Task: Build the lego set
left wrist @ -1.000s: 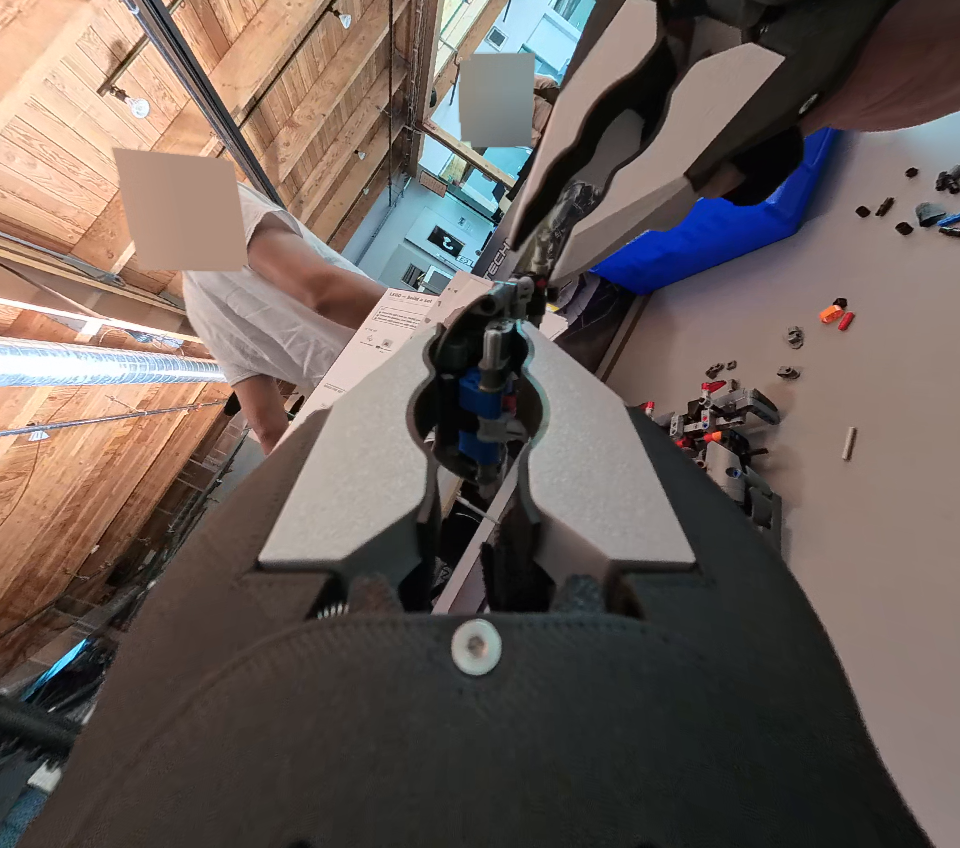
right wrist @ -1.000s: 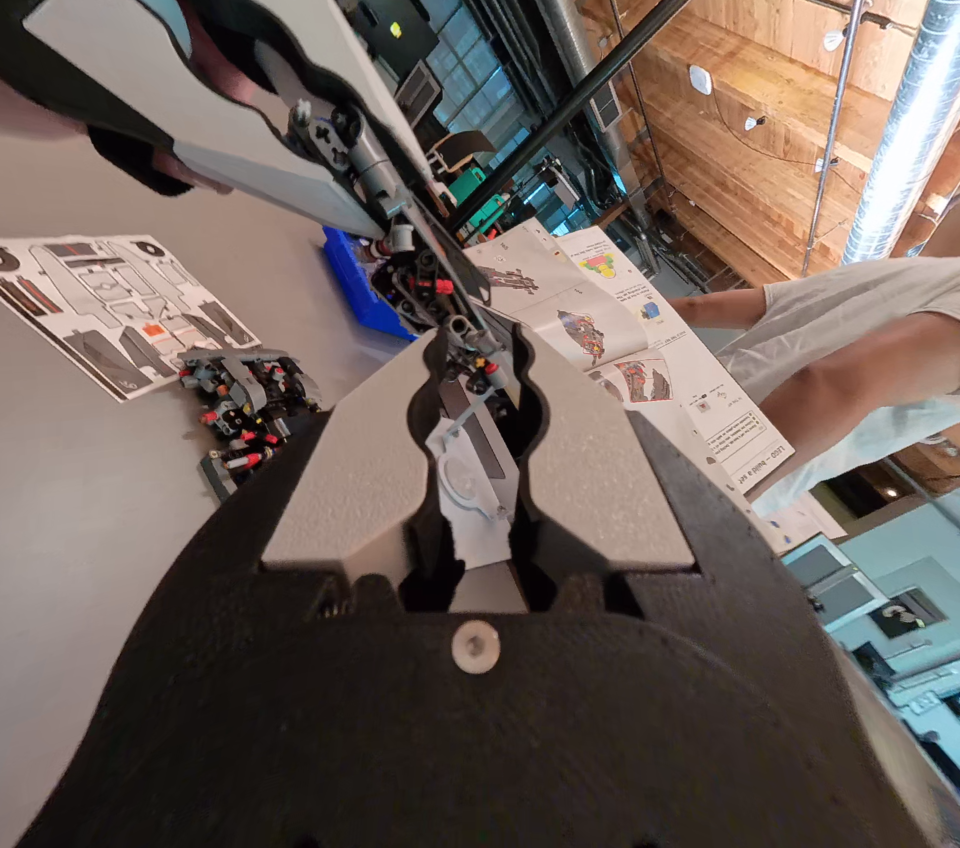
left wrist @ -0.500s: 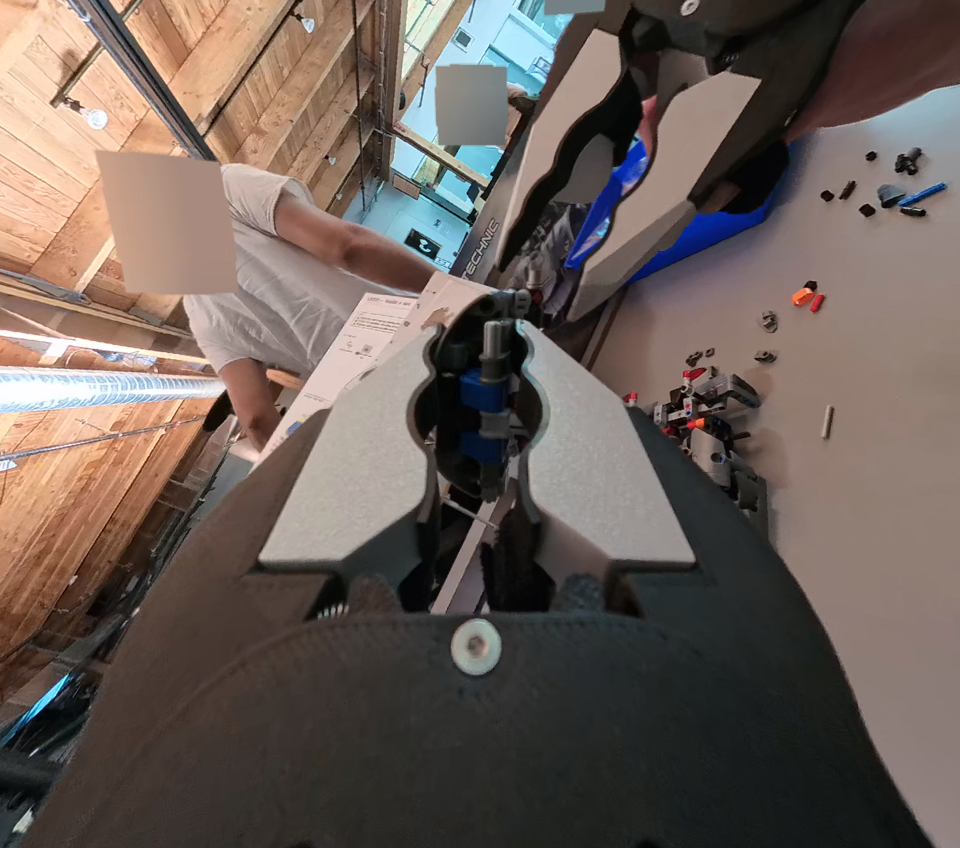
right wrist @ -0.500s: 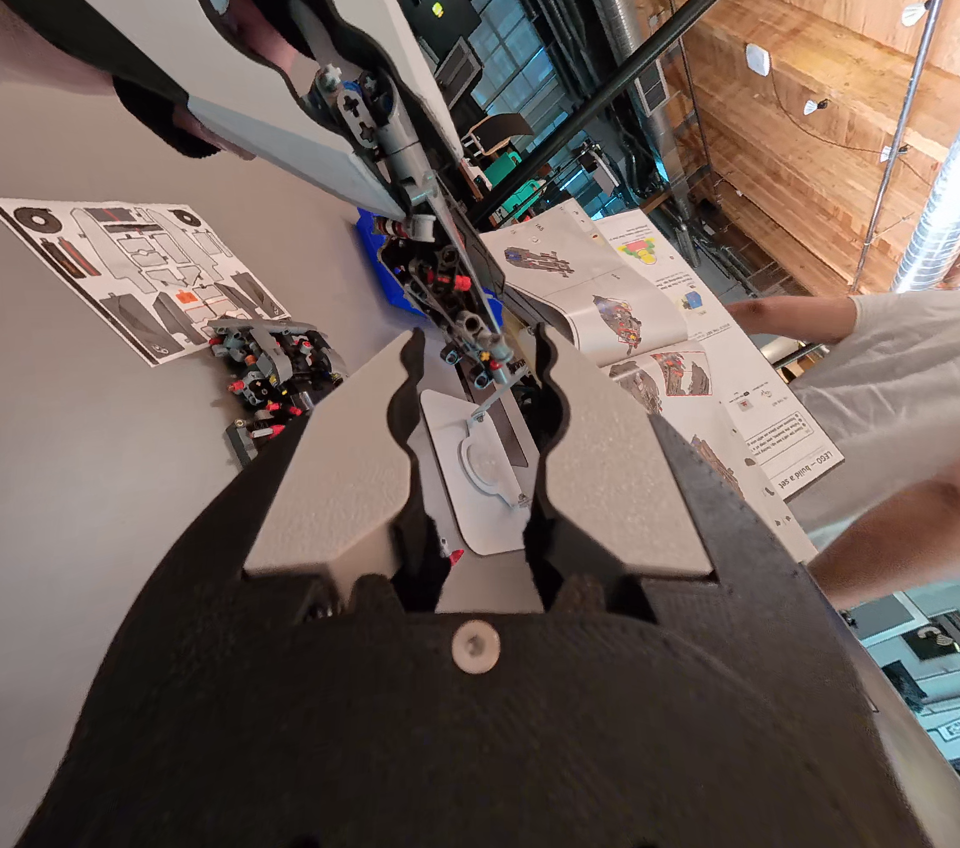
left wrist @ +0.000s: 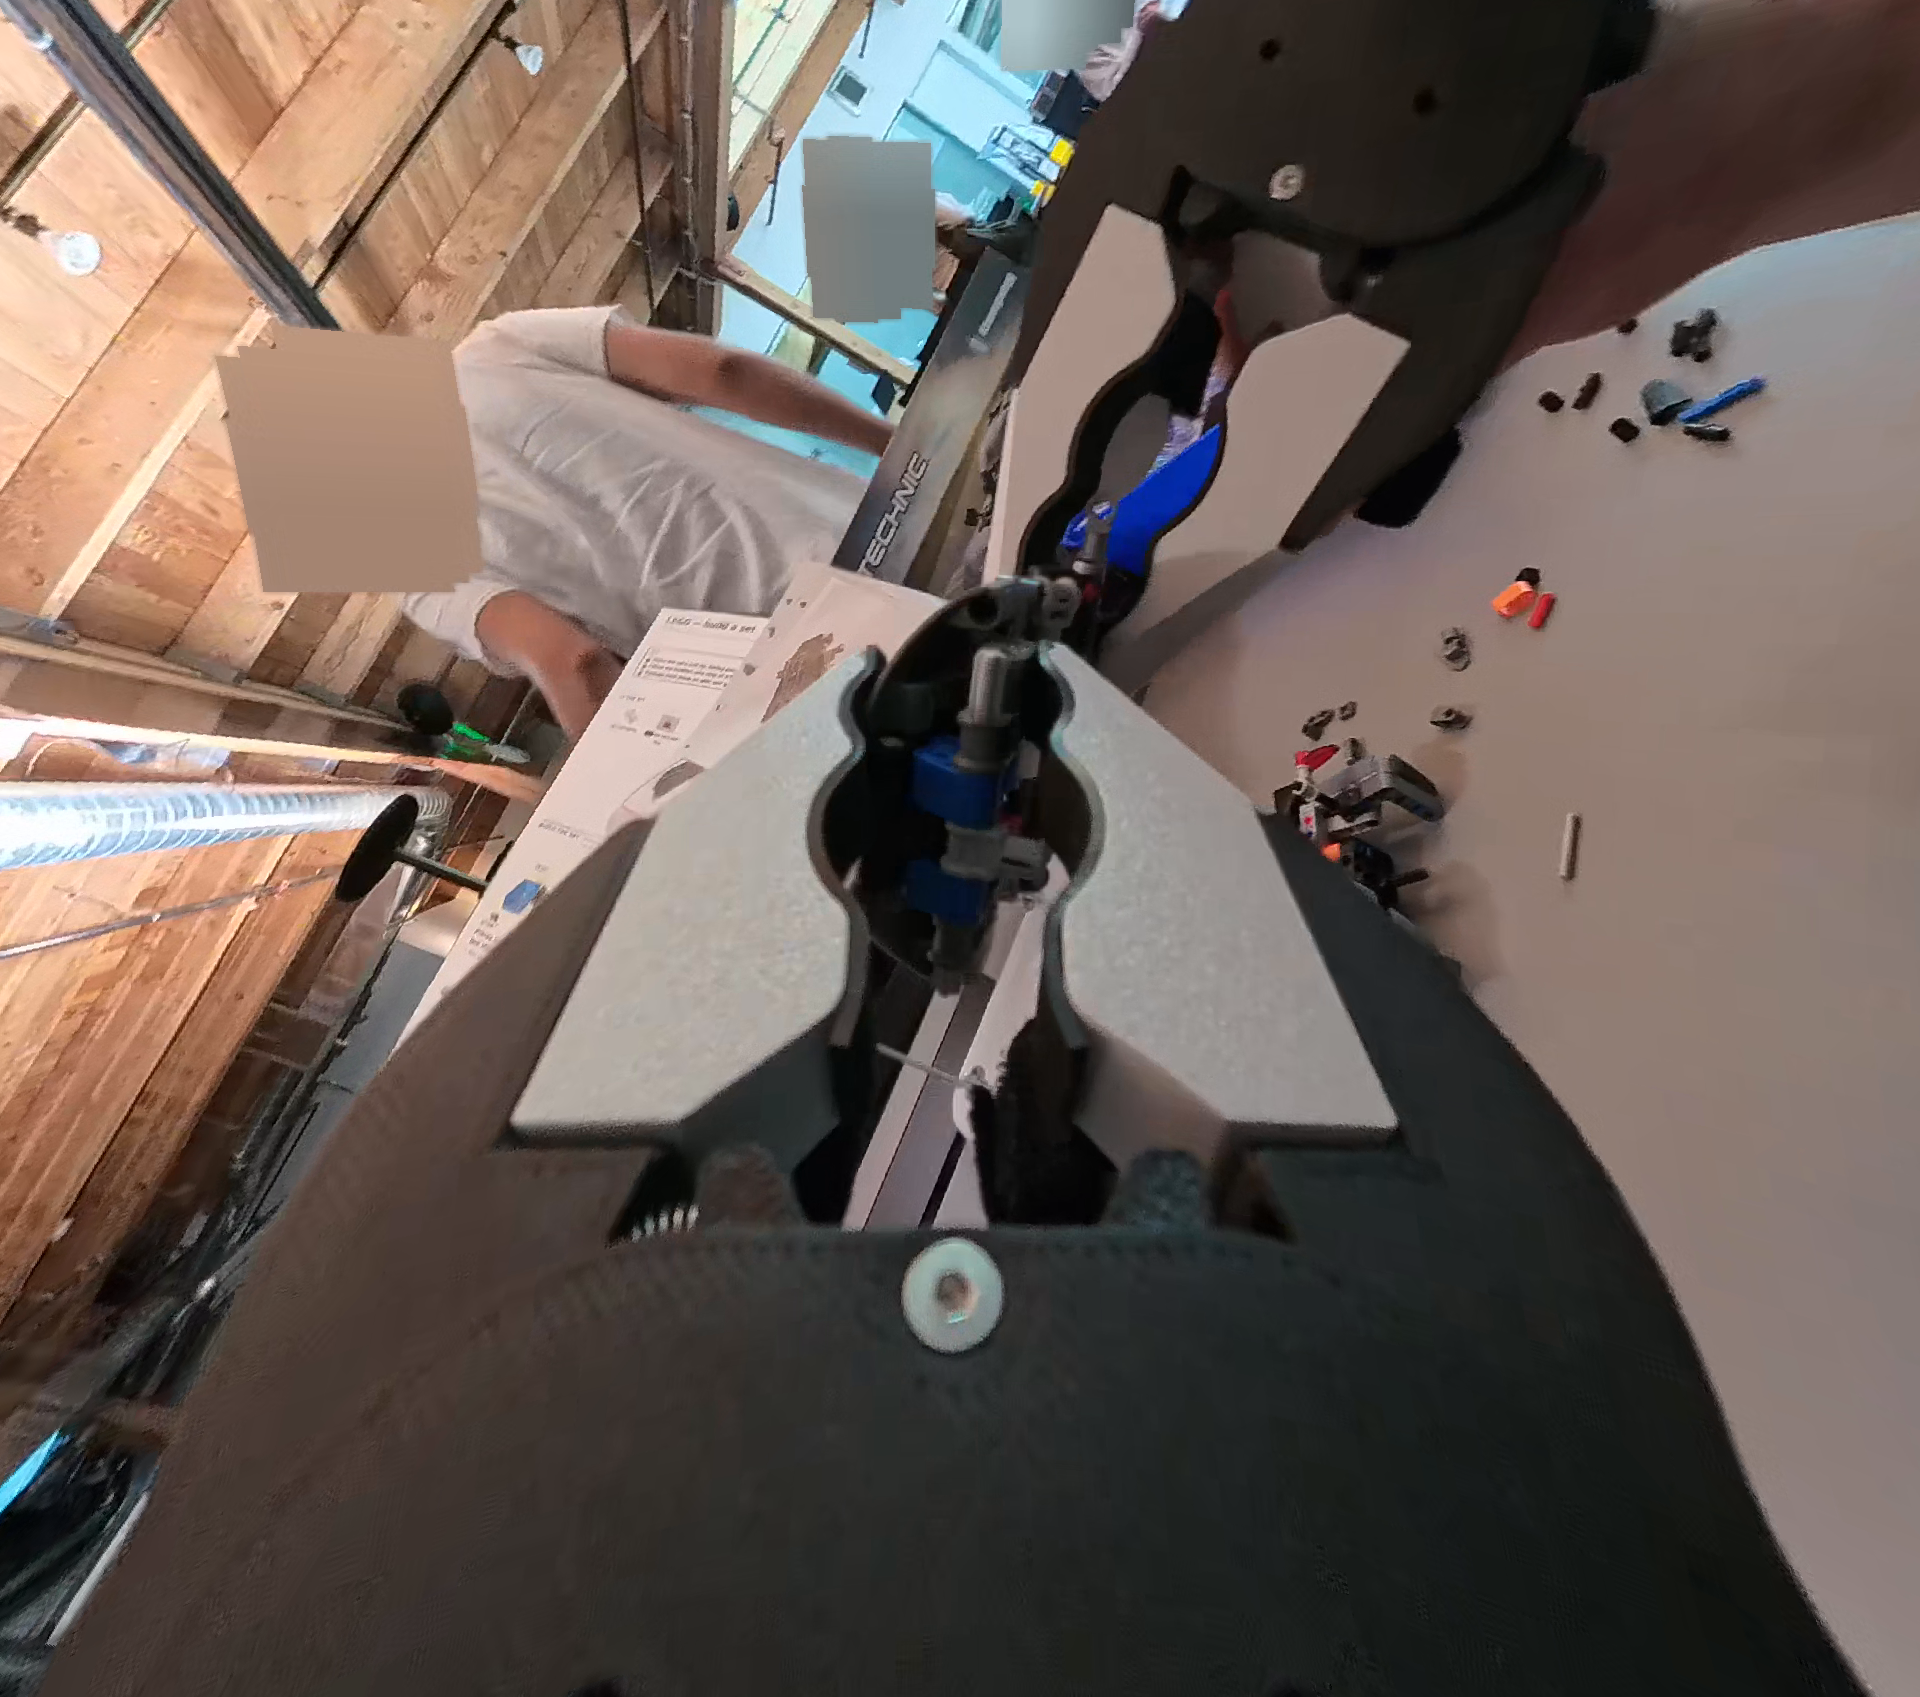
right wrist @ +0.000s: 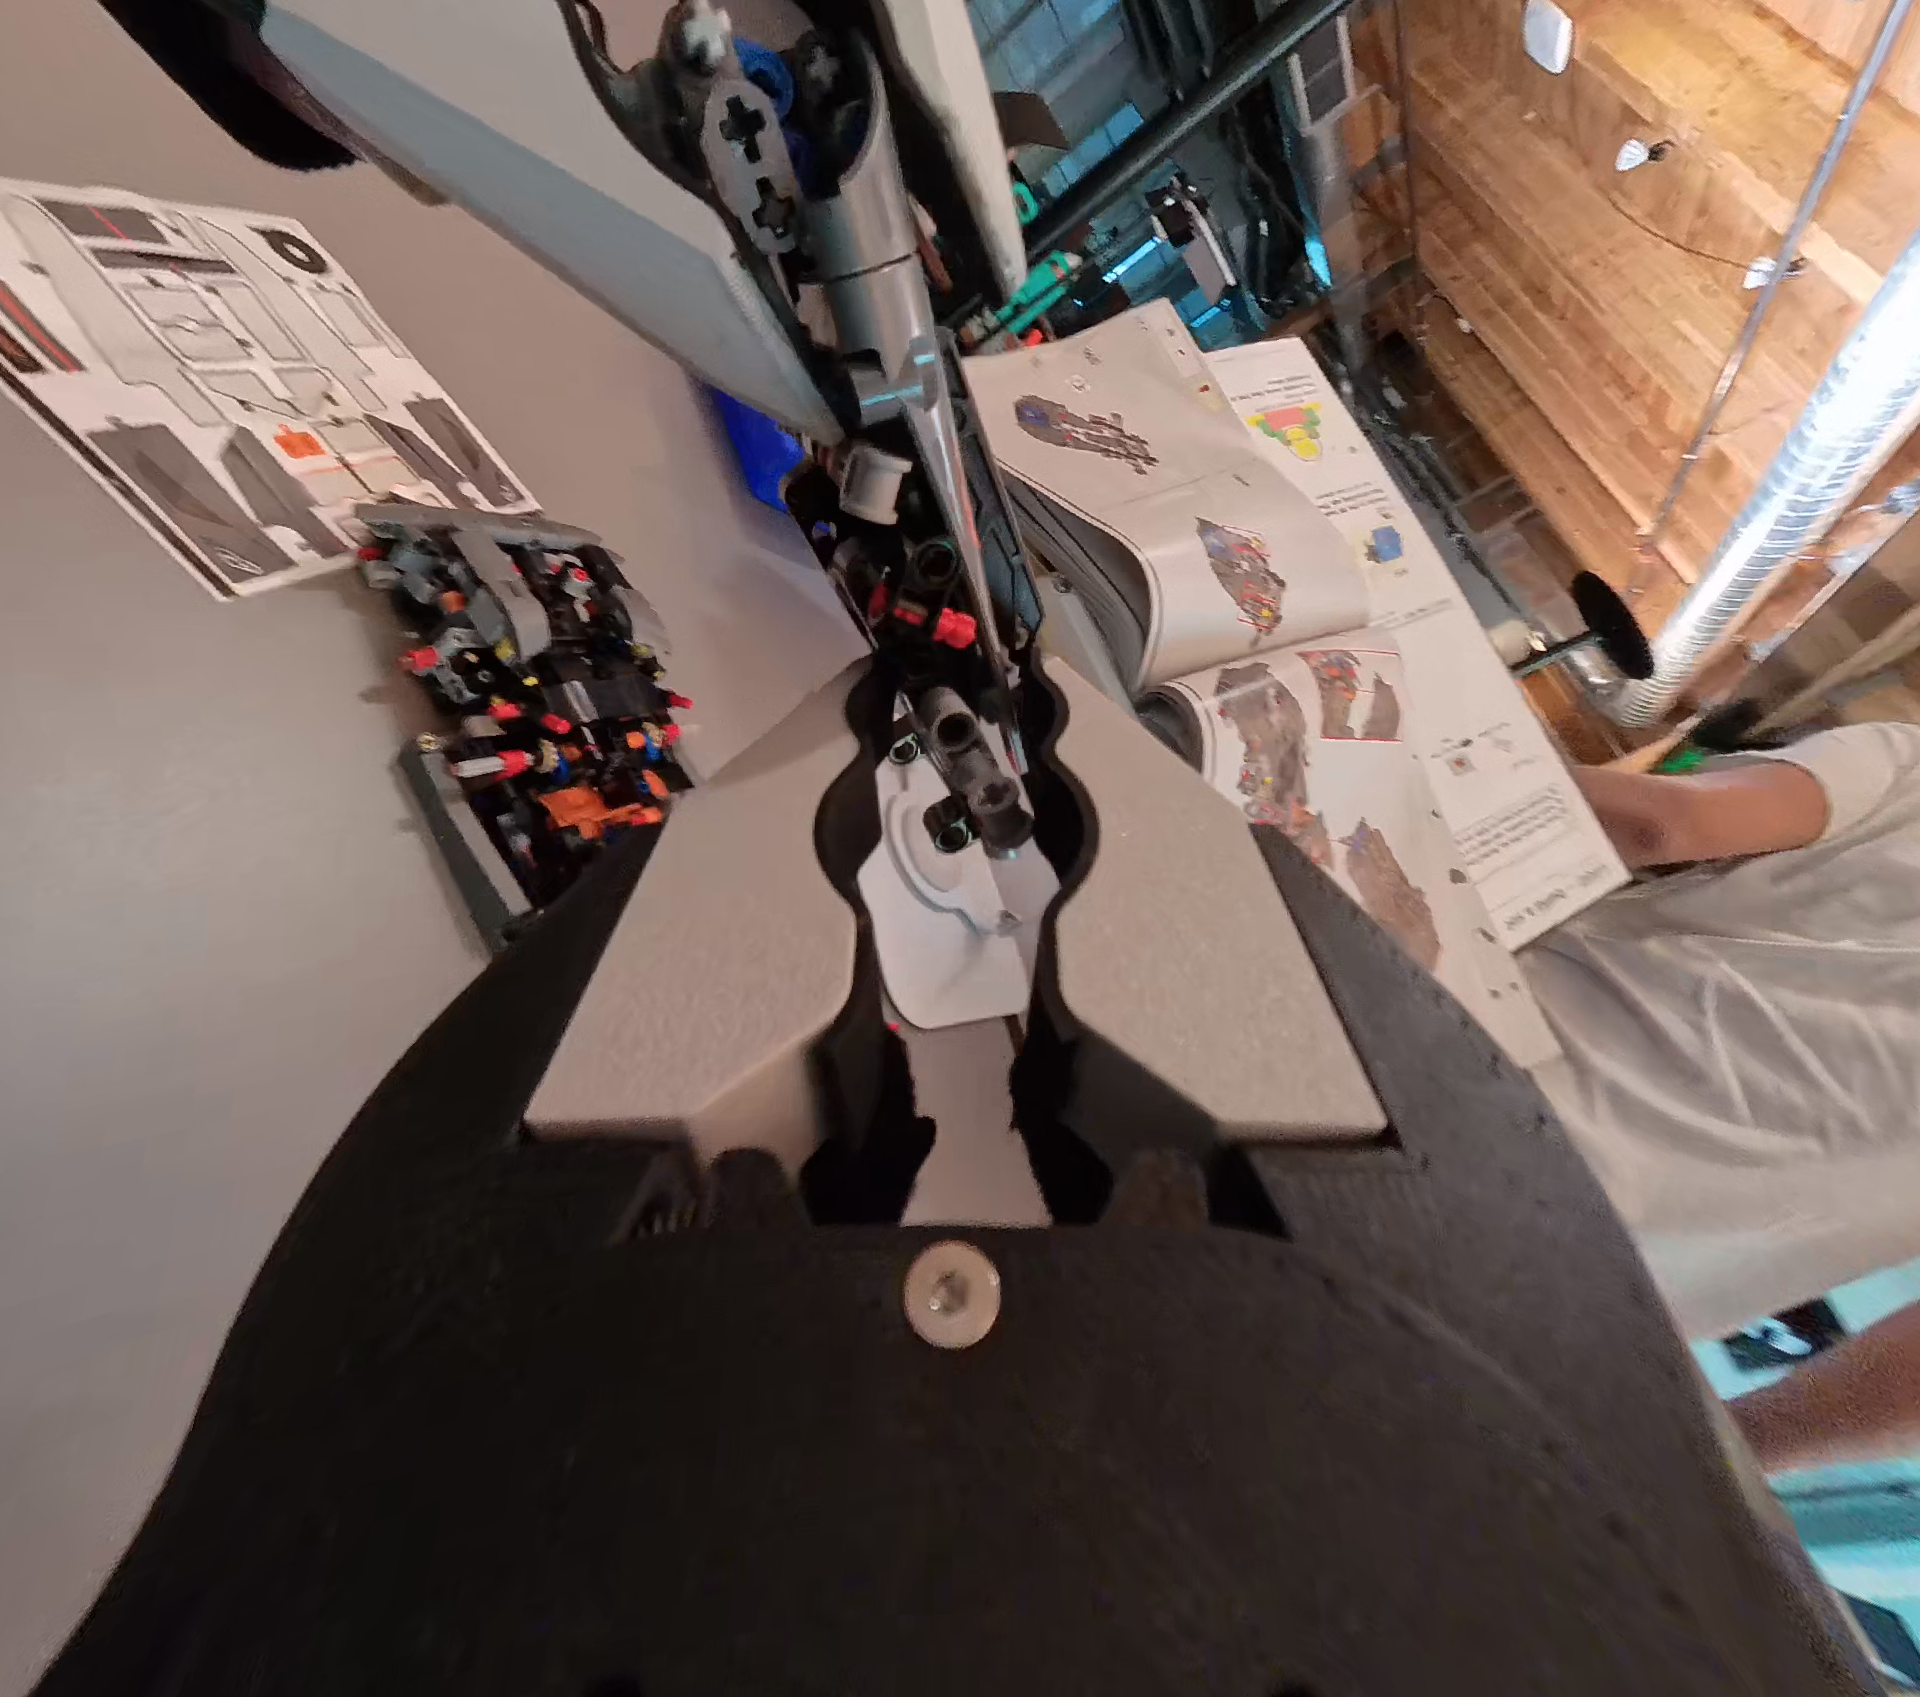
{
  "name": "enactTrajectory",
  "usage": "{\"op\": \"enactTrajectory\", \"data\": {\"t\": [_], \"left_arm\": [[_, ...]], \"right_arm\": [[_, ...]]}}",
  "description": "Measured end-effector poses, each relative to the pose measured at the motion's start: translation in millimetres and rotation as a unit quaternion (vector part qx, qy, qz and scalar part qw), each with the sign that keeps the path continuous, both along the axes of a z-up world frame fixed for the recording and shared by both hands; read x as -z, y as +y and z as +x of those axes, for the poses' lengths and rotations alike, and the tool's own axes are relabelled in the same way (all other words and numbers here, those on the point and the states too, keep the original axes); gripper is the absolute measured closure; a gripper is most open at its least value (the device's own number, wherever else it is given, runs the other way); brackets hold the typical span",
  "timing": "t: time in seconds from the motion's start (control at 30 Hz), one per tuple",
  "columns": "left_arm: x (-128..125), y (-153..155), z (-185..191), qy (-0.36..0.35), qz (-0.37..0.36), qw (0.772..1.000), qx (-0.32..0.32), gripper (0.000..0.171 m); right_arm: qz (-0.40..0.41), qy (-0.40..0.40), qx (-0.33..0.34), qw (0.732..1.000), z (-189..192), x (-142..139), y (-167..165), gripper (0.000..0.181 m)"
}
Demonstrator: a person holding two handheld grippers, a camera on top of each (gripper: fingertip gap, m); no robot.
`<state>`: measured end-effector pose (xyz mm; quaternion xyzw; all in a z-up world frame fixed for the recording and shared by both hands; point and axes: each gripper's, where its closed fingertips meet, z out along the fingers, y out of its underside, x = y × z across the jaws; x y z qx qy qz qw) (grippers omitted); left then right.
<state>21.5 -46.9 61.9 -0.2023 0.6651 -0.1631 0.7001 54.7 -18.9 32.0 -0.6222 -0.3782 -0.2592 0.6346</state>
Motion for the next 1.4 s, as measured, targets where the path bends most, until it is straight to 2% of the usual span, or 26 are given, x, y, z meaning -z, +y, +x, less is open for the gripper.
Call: {"op": "enactTrajectory", "data": {"t": [0.17, 0.27, 0.4, 0.47, 0.77, 0.87, 1.0, 1.17, 1.4], "left_arm": [[2, 14, -1, -0.013, -0.048, 0.998, -0.024, 0.128], [2, 19, -3, -0.015, -0.076, 0.996, -0.031, 0.126], [11, 20, -1, 0.010, -0.052, 0.997, -0.051, 0.141], [13, 23, 0, 0.015, -0.043, 0.997, -0.067, 0.142], [14, 21, 0, -0.005, -0.011, 0.998, -0.064, 0.146], [17, 23, 3, 0.002, -0.013, 0.998, -0.063, 0.146], [19, 28, 5, 0.008, -0.054, 0.997, -0.057, 0.143], [12, 34, 3, 0.001, -0.130, 0.991, -0.042, 0.124], [18, 47, 4, 0.032, -0.255, 0.966, -0.024, 0.107]], "right_arm": [[0.048, -0.051, 0.065, 0.995, 17, -5, 4, 0.161], [0.059, -0.075, 0.084, 0.992, 20, -4, 6, 0.161], [0.062, -0.079, 0.093, 0.991, 21, -2, 8, 0.161], [0.063, -0.079, 0.097, 0.990, 23, -2, 8, 0.161], [0.048, -0.032, 0.088, 0.994, 25, 2, 12, 0.154], [0.035, -0.027, 0.089, 0.995, 28, 8, 14, 0.159], [0.034, -0.032, 0.096, 0.994, 32, 11, 16, 0.163], [0.037, -0.042, 0.109, 0.992, 38, 14, 18, 0.165], [0.043, -0.053, 0.121, 0.990, 43, 16, 20, 0.166]]}}
